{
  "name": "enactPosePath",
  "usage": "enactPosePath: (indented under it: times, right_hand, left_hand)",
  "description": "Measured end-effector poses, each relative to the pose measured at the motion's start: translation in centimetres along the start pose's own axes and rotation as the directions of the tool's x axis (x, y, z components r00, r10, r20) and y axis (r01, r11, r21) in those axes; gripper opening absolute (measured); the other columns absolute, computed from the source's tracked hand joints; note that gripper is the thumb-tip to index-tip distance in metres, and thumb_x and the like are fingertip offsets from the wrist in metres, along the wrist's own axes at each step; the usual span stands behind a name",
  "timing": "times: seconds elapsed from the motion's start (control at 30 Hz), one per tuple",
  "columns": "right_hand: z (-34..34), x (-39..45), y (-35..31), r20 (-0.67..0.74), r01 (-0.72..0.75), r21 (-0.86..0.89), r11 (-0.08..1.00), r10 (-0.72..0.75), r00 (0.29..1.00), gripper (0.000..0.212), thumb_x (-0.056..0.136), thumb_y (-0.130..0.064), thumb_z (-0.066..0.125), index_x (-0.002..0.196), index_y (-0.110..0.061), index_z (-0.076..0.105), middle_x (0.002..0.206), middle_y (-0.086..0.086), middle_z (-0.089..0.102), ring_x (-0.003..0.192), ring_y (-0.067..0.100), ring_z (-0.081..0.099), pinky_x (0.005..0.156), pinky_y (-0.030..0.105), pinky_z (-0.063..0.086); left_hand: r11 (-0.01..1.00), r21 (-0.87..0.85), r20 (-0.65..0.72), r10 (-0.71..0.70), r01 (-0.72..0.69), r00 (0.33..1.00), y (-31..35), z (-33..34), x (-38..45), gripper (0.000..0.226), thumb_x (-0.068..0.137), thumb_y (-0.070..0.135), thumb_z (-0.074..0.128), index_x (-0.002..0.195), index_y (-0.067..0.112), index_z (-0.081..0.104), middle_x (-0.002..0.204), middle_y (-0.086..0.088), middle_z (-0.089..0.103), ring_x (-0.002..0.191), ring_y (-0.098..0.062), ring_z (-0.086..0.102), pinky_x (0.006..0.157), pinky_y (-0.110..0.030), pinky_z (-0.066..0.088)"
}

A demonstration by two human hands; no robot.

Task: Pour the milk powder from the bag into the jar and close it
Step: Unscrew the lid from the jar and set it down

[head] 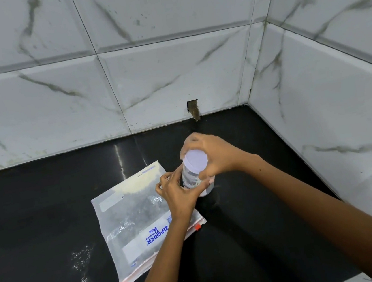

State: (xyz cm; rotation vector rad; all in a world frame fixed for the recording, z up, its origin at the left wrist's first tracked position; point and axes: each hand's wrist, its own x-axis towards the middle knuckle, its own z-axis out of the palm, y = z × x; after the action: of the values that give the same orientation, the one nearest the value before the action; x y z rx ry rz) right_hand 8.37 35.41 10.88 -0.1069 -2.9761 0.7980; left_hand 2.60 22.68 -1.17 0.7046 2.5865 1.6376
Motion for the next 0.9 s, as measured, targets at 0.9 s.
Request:
enactPosePath:
  times: [0.9]
  right_hand:
    - [13.0, -11.0, 1.1, -0.428, -0.183, 0.083, 0.98, 0.201, 0.881, 0.028, 0.078, -0.034, 0.071, 0.1, -0.025, 0.057, 0.128, -0.007, 0.05, 0.108, 0.004, 0.053, 0.087, 0.02, 0.045]
  left_hand:
    - [0.938, 0.265, 0.449, 0.086, -0.224, 0.889, -3.2, -10.6, -2.3, 0.039, 0.059, 0.051, 0.082, 0.09, 0.029, 0.073, 0.103, 0.014, 0.062, 0.102, -0.009, 0.047, 0.082, -0.027, 0.03]
